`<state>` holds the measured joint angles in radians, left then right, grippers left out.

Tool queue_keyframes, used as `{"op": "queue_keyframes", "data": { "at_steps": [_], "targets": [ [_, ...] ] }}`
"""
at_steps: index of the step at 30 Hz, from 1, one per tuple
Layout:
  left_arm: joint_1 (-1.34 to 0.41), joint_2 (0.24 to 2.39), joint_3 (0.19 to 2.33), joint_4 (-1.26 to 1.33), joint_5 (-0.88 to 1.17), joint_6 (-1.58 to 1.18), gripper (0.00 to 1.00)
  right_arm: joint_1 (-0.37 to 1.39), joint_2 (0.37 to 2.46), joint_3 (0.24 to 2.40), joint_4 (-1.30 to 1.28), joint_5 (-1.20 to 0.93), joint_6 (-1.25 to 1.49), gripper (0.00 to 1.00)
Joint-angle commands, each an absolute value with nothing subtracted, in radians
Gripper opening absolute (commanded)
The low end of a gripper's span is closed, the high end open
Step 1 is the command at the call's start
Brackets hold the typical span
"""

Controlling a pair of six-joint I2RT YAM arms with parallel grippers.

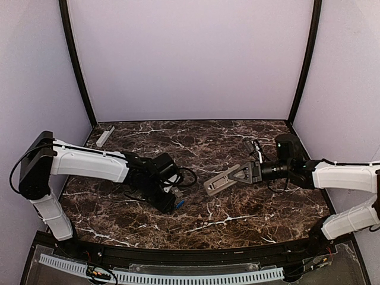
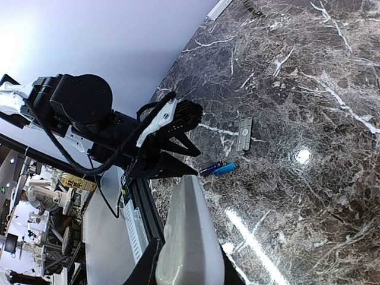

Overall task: Load the batteries into the remote control
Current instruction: Adjust the battery at the center of the board.

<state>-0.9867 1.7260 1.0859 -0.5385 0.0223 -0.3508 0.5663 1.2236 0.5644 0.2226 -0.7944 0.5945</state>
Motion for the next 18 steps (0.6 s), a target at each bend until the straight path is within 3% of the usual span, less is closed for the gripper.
{"op": "queue_keyframes", "data": {
  "at_steps": [1,18],
  "targets": [
    [-0.995,1.744,1.107,-0.580,0.030,-0.320,0.40,0.560,1.235,0.558,0.230,-0.810,0.574,0.00],
    [-1.008,1.791,1.120,-0.587,-0.039,-0.298,0.28,0.556,1.281,0.556,0.201,-0.803,0.574,0.00]
  ]
}}
